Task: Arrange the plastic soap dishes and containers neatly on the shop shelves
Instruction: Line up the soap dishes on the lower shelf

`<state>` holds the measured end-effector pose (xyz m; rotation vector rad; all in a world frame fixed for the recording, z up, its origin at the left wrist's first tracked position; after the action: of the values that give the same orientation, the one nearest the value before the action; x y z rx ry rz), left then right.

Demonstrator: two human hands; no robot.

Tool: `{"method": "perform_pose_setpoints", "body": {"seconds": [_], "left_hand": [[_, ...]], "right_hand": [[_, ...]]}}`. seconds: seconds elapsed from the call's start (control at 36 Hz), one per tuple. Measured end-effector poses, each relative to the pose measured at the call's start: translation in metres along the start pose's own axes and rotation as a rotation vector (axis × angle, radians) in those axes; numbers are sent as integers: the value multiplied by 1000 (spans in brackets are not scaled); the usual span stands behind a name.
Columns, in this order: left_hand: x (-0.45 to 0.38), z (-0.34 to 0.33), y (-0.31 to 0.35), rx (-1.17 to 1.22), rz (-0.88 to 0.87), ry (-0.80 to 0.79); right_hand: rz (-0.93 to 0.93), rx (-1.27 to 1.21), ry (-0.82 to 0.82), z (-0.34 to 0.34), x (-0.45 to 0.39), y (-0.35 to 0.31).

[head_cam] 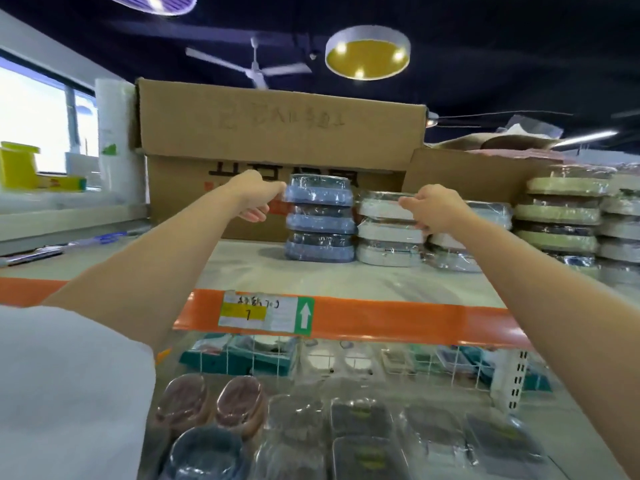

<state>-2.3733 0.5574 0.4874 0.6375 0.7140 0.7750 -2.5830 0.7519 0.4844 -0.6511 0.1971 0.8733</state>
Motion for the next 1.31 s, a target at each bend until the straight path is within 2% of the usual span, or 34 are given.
{"method": "perform_pose_setpoints", "body": {"seconds": [0.22,0.47,0.64,0.75,1.0,1.11,1.31], "left_hand": [[-32,-7,-1,8,95,-17],[-47,-22,21,50,170,-66],[-52,-37,29,168,225,-58],[-55,-45,29,224,257,-56],[-58,-44,24,279,247,17],[-55,-40,24,360,222,-6],[-41,-32,24,505,234,-116]], "right_hand": [[-118,-75,-13,4,-32,37],[-171,-42,-30,4,-55,32],[-262,-52,-66,6,-62,28],[-261,18,-96,2,-64,28],[-269,-32,-84,-1,-61,23],[-291,-78,-73,-3,-62,26],[-366,-370,-123,-6,-64,38]]}}
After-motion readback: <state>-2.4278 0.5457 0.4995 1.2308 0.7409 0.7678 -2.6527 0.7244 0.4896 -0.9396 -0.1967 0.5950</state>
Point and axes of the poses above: each hand's wrist, its own x-axis away from the middle knuckle, its own z-axis out of the back of the hand, y = z × x, the point moved 2 cm from there along -x, towards the middle knuckle, and after that the axes turned 3 degrees about x, right-handed, at the moved point
